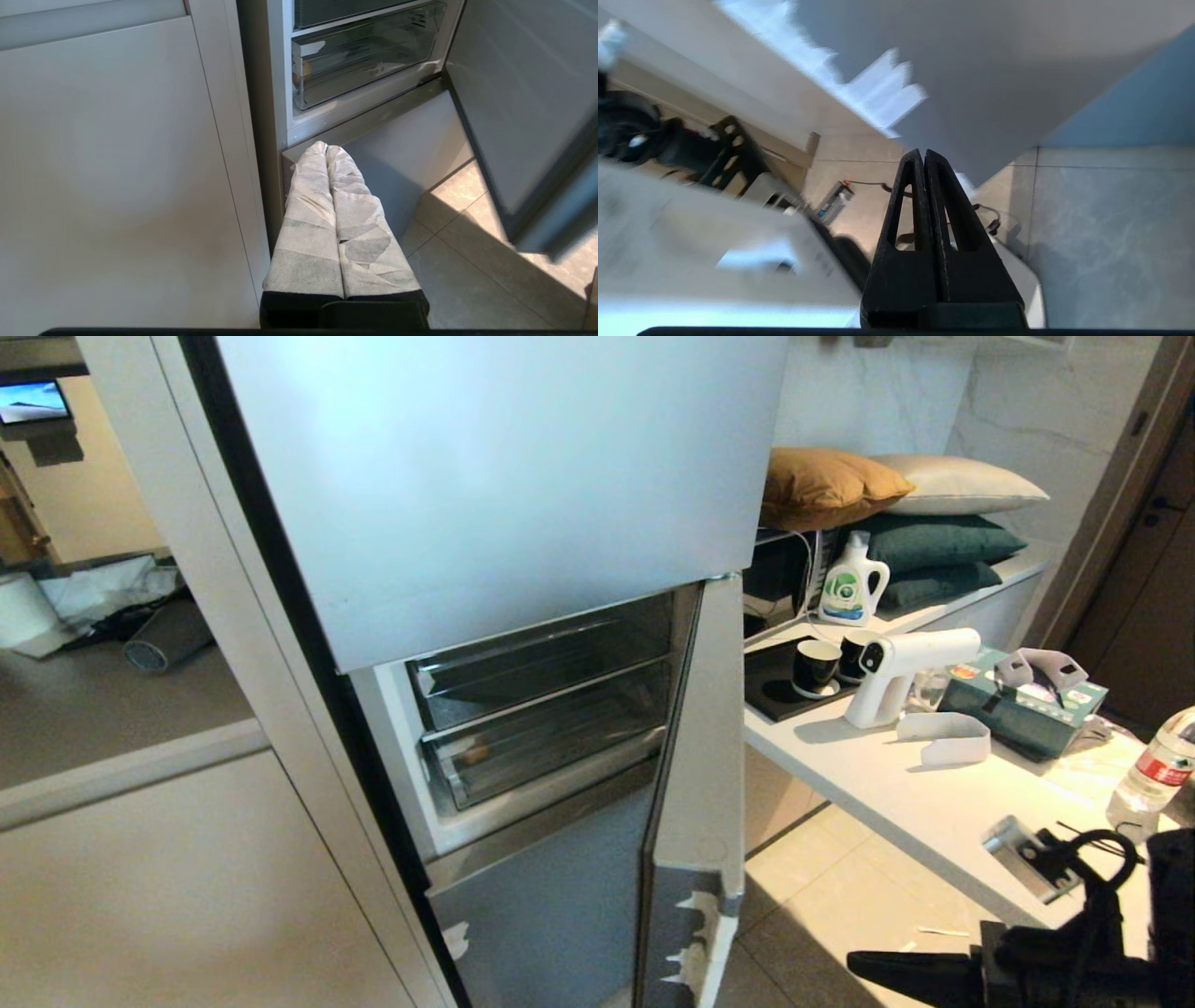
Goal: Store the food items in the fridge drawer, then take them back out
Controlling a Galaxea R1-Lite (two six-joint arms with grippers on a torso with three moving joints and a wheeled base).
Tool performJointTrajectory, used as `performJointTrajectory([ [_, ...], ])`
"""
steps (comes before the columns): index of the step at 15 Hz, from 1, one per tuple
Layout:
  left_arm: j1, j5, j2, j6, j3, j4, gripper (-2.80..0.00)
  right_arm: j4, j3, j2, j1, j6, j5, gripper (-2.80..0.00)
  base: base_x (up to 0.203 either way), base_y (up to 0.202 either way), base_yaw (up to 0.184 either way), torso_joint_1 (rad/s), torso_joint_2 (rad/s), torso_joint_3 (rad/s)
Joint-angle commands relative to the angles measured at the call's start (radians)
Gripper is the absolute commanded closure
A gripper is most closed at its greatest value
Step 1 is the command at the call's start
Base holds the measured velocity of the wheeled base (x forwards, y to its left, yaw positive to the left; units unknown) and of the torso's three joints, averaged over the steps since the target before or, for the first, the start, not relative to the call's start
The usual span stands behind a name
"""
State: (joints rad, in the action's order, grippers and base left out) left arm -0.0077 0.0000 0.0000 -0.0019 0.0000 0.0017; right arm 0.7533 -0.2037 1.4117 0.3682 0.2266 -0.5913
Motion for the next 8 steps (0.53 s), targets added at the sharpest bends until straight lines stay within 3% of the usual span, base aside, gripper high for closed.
performJointTrajectory([
  [1, 0.000, 0.000, 0.002, 0.000, 0.000, 0.000, 0.00, 0.050, -0.055, 0.169, 0.049, 0.001, 0.011, 0.00, 0.000, 0.000, 0.000, 0.000, 0.00, 0.000],
  [4, 0.000, 0.000, 0.002, 0.000, 0.000, 0.000, 0.00, 0.189, -0.165, 0.358, 0.099, 0.005, 0.039, 0.00, 0.000, 0.000, 0.000, 0.000, 0.00, 0.000],
  [8, 0.000, 0.000, 0.002, -0.001, 0.000, 0.000, 0.00, 0.383, -0.357, 0.564, 0.165, 0.103, 0.107, 0.00, 0.000, 0.000, 0.000, 0.000, 0.00, 0.000],
])
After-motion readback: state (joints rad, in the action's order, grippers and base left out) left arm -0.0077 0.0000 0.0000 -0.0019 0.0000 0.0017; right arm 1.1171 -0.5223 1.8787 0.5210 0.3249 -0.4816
